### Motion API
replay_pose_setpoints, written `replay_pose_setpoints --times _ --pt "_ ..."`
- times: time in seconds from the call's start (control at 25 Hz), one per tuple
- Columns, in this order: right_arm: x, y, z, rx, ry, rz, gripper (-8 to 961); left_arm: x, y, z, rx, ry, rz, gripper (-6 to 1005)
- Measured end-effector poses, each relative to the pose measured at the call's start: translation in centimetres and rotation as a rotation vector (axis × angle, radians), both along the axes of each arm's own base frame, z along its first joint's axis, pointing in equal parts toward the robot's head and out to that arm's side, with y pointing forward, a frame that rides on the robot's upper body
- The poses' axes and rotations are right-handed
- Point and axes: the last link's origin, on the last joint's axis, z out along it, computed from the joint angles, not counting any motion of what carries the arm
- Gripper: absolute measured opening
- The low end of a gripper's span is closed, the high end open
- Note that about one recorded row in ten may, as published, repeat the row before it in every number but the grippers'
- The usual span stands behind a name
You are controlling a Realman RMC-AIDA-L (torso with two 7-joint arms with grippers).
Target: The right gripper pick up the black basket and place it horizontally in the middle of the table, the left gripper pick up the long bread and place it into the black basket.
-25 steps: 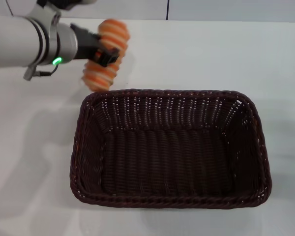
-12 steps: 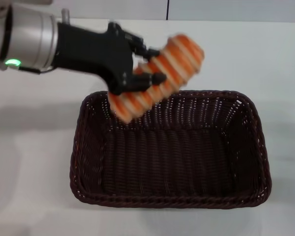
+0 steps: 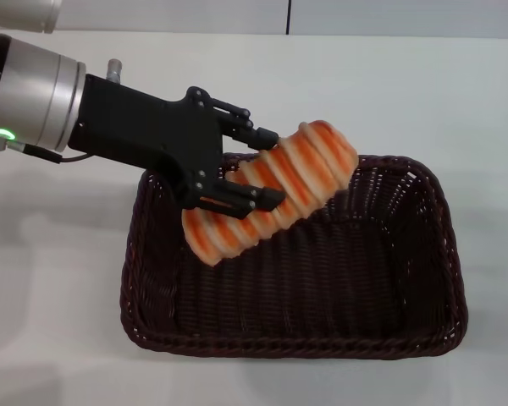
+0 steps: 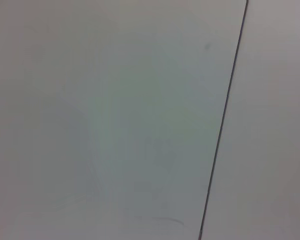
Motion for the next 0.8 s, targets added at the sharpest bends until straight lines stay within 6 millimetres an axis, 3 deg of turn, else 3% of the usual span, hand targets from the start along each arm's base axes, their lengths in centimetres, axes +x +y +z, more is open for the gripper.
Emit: replay_pose_setpoints --times 0.32,0.36,0.56,0.6,0.64,0.68,0.8 --pt "-0.3 0.1 -0.1 -0.004 -0.014 0.014 824 0.3 0.0 -0.3 -0.010 0.006 -0.008 859" --pt "-0.3 0.1 0.0 -0.002 -0.013 0.013 824 0.3 0.0 -0.3 -0.010 0.006 -0.008 859" --pt "-0.2 -0.2 0.2 0.015 -0.001 0.012 825 -0.8 4.0 1.3 0.414 -0.021 0.077 856" --pt "-0.2 -0.2 0.2 0.016 -0.002 0.012 825 -1.2 5.0 1.6 0.523 -0.025 0.095 856" --pt "0.0 -0.3 0.1 0.015 -0.003 0.009 825 -2.1 6.6 2.4 0.751 -0.027 0.124 855" --pt "0.0 -0.3 0.1 0.015 -0.003 0.009 825 -2.1 6.6 2.4 0.751 -0.027 0.124 855" --pt "0.2 -0.5 0.1 0.016 0.002 -0.001 824 -3.4 7.7 1.5 1.045 0.009 0.141 854"
